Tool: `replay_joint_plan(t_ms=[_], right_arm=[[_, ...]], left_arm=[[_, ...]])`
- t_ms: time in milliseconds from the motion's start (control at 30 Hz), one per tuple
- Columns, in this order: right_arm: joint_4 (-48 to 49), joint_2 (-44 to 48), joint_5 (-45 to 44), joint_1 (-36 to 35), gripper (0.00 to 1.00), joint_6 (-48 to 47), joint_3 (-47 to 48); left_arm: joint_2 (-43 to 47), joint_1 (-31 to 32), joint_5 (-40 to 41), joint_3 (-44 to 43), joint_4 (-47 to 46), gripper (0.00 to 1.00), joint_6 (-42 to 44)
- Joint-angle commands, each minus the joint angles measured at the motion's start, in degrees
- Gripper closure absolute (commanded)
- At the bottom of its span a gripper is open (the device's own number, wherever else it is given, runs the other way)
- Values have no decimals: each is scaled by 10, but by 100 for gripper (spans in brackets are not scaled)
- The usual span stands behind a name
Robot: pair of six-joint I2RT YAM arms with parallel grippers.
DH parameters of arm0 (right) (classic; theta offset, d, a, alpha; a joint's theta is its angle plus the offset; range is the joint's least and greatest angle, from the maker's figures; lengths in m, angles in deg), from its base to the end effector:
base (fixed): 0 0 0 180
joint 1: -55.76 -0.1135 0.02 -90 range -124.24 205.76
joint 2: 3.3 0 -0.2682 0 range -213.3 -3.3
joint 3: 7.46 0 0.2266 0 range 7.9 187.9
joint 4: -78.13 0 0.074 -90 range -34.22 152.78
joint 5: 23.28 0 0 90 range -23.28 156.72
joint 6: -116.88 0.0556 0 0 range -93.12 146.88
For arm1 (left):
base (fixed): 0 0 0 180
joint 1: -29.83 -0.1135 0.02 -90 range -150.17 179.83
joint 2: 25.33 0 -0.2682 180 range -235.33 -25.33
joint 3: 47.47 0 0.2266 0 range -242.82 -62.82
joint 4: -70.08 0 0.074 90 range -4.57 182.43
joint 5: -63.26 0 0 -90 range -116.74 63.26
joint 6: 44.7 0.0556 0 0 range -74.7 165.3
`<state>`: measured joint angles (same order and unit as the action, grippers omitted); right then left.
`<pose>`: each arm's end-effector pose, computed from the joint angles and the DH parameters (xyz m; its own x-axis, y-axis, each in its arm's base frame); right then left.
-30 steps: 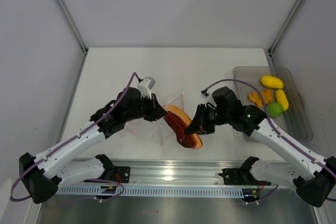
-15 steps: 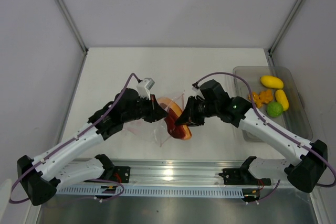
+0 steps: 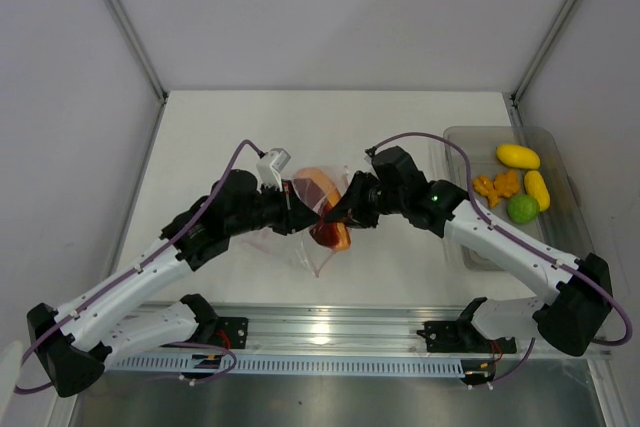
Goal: Place the food in the zip-top bag and seal the zipper
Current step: Place the fake food in the zipper food storage bag.
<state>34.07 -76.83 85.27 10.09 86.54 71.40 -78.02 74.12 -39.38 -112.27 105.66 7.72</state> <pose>0.1749 0.2044 0.3125 -0.9558 0.1925 -0.2223 -0.0528 0.6312 0.7738 0.1323 -0.1460 0.3233 -0.7291 -0.1201 -0.6738 0.4800 0.6121 -0.6285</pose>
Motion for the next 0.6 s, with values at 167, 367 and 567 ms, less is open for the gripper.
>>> replay_joint_plan(t_ms=[167,367,567], right_arm=[[58,-28,-11,-6,86,0,28],[41,-52,4,-20,83,-30,33],[10,-78,13,-18,56,-74,62]], left_arm=[[7,5,-23,-6,-19,99,-16],[8,5,-21,-14,-17,100,-15],[7,6,-26,-16,-19,99,-18]])
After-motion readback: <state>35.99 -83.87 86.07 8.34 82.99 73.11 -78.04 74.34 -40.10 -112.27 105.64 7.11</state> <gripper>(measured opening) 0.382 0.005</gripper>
